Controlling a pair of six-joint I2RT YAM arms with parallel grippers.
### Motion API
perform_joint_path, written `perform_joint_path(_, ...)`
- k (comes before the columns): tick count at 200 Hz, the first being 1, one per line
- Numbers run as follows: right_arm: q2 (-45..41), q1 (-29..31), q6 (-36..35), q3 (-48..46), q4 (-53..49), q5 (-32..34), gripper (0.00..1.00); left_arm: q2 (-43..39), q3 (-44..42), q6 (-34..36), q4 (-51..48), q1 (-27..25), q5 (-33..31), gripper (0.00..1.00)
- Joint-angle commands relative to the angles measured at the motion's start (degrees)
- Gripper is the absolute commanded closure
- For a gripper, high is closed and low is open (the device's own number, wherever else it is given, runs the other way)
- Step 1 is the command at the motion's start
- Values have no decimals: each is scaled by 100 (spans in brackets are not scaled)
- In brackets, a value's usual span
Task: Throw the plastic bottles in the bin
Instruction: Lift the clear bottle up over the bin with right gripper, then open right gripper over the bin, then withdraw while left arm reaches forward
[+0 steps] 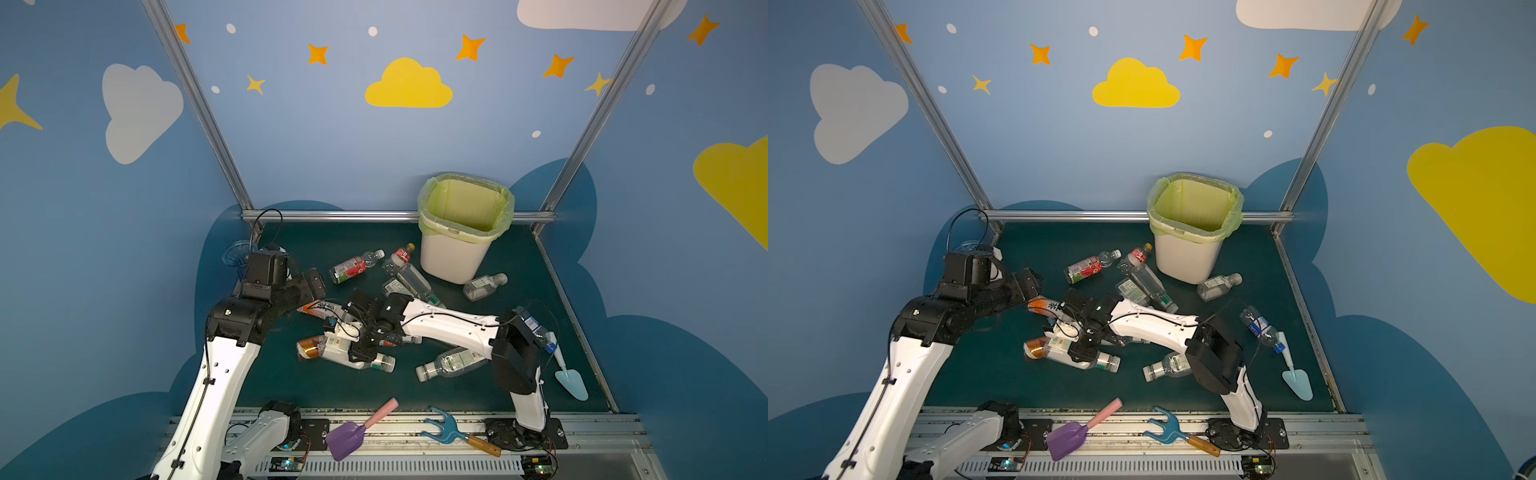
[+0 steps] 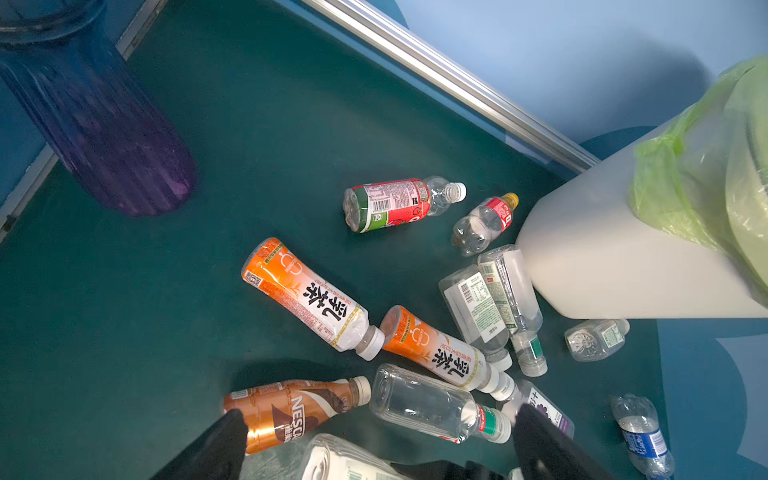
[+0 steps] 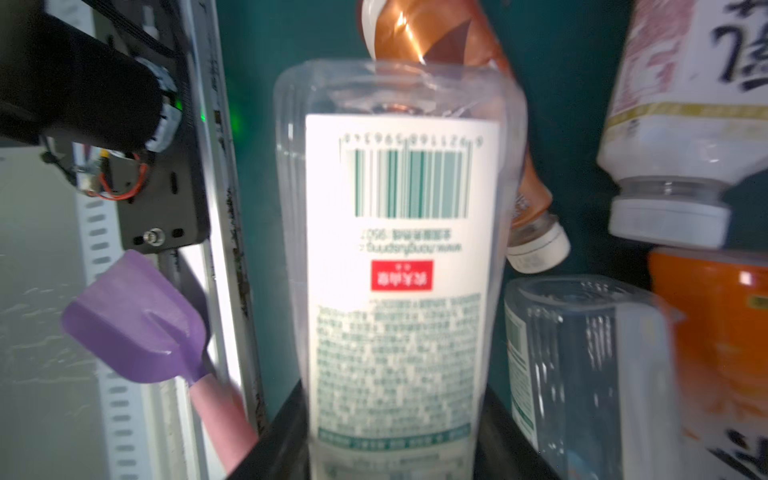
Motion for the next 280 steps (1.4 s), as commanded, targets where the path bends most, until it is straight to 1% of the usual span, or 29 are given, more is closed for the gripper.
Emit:
perform_joint_path(1,-527,-111,219,48,-62,105,63,39,232,110,-116,27,-81,0)
perform_joint_path(34,-1154,-518,526,229,34,391,63,98,466,209,-169,35,-127,0)
perform_joint_path(45,-1433,-689,676,273,173,654,63,141,584,244,-223,44,-128,0)
perform_joint_path(58,-1828,-889,807,213,610,1056,63,198,721,309,-293,44,-121,0)
perform_joint_path(77,-2370,-1193,623,114,1431,1543,64,259,843,367,-323,61,-125,0)
perform_joint_path(91,-2557,-1475,403,222,1951,1921,64,286,862,373,-288,63,-74,0)
perform_joint_path(109,-2480,-2008,4,579,2501,2526,66,353,844,343,-230,66,73,0)
perform_joint_path(126,-2198,-2633,-115,1022,2864,2759,66,413,810,324,-200,70,217,0)
perform_joint_path(130,-2100,-2794,-72,1172,2874,2795,63,428,794,325,-202,70,243,0)
perform_joint_path(134,-1979,-2951,-24,1351,2827,2840,57,448,784,330,-216,66,269,0)
perform_joint_path(144,-1643,-3291,65,1845,2580,3019,32,471,742,356,-251,71,329,0)
perform_joint_path(148,-1507,-3400,95,2075,2412,3138,26,477,720,372,-275,68,356,0)
perform_joint_path(156,-1285,-3573,158,2500,2034,3405,16,465,684,425,-327,64,431,0)
perform_joint_path(162,-1179,-3677,219,2785,1681,3510,13,457,633,480,-355,69,522,0)
perform_joint_path(173,-1211,-3806,376,3043,1151,3596,12,395,496,586,-363,62,745,0)
perform_joint_path(180,-1384,-3860,438,2932,1041,3625,11,337,378,566,-357,60,825,0)
perform_joint_path(192,-1809,-3967,630,2454,1035,3613,9,211,150,521,-315,61,905,0)
perform_joint_path(204,-2235,-4125,937,1971,893,3330,9,139,-40,474,-304,52,908,0)
perform_joint_path(207,-2314,-4165,1016,1872,812,3269,9,133,-79,471,-309,47,1046,0)
perform_joint_path(236,-3085,-4379,1552,941,13,2576,10,286,-243,564,-419,-57,1364,0)
perform_joint_path(252,-3450,-4394,1795,311,-260,2233,10,440,-263,525,-380,-330,1309,1)
perform_joint_path(265,-3775,-4458,2107,-242,-506,1988,10,584,-256,498,-279,-713,1146,0)
perform_joint_path(278,-4061,-4560,2439,-736,-714,1879,11,768,-208,464,-188,-1126,982,1)
perform_joint_path(280,-4103,-4584,2490,-802,-736,1861,11,804,-199,458,-180,-1184,843,1)
